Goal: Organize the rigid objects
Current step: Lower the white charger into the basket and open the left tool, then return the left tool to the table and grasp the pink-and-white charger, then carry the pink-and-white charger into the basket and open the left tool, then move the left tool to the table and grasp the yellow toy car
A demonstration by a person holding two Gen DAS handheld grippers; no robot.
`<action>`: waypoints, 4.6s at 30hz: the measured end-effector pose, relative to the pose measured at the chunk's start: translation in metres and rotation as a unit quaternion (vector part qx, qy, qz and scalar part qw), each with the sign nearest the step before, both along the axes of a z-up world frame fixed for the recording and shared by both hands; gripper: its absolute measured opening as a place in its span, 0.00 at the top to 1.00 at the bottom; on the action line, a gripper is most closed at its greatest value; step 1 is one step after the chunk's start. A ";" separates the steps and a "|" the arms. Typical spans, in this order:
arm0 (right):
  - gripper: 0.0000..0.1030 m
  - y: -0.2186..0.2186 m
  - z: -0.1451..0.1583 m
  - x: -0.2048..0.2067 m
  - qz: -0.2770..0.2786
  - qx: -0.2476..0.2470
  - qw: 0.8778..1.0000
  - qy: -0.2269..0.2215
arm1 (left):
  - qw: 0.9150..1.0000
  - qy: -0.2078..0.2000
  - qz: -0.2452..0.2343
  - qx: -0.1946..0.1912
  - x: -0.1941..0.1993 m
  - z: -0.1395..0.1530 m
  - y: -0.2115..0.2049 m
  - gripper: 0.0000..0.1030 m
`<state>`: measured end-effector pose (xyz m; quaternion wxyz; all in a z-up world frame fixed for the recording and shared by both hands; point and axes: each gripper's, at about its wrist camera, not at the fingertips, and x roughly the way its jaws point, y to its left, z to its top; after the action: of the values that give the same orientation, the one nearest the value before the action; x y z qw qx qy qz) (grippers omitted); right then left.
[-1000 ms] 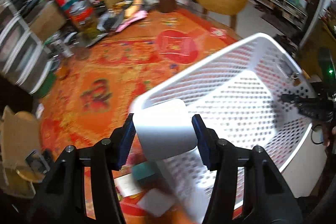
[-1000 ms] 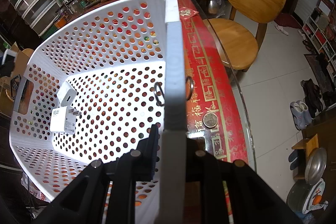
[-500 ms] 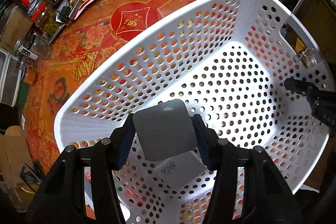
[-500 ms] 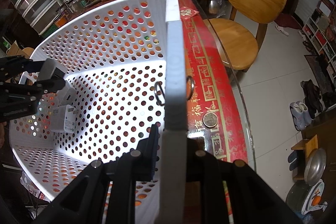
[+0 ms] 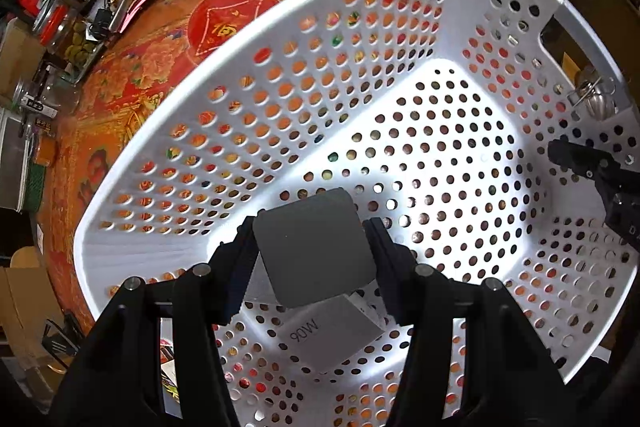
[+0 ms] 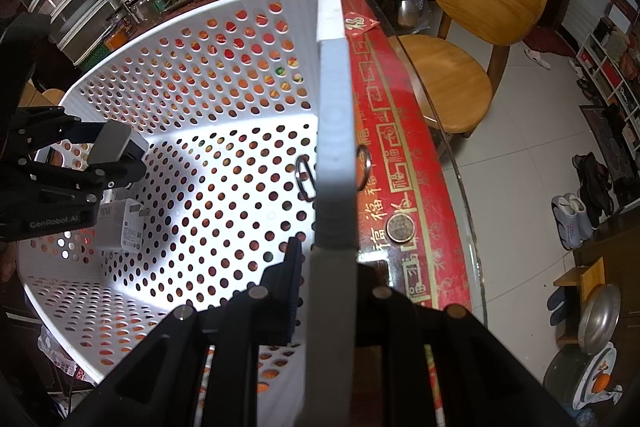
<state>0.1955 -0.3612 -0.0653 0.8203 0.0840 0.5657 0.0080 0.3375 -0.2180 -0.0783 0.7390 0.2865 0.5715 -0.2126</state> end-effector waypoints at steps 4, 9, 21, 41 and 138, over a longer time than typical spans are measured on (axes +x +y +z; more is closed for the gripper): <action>0.84 0.000 0.000 0.000 0.000 0.000 1.000 0.000 | 1.000 -0.016 -0.009 0.005 -0.002 0.001 -0.001 0.44; 0.83 0.000 0.000 0.000 0.000 0.002 1.000 0.000 | 0.999 -0.043 -0.018 -0.018 -0.011 0.022 0.005 0.09; 0.83 -0.001 0.000 0.000 0.002 0.002 1.000 0.000 | 0.988 -0.145 0.034 -0.048 -0.047 0.117 0.095 0.01; 0.83 -0.002 0.001 -0.001 -0.001 0.000 1.000 -0.004 | 0.974 -0.040 0.214 -0.060 0.009 -0.017 0.266 0.03; 0.83 0.000 0.001 -0.002 0.007 -0.011 1.000 0.002 | 0.991 -0.106 0.025 -0.084 -0.081 0.102 0.085 0.03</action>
<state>0.1940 -0.3609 -0.0641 0.8198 0.0715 0.5682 0.0072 0.2564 -0.1332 0.0241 0.8220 0.2301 0.4771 -0.2092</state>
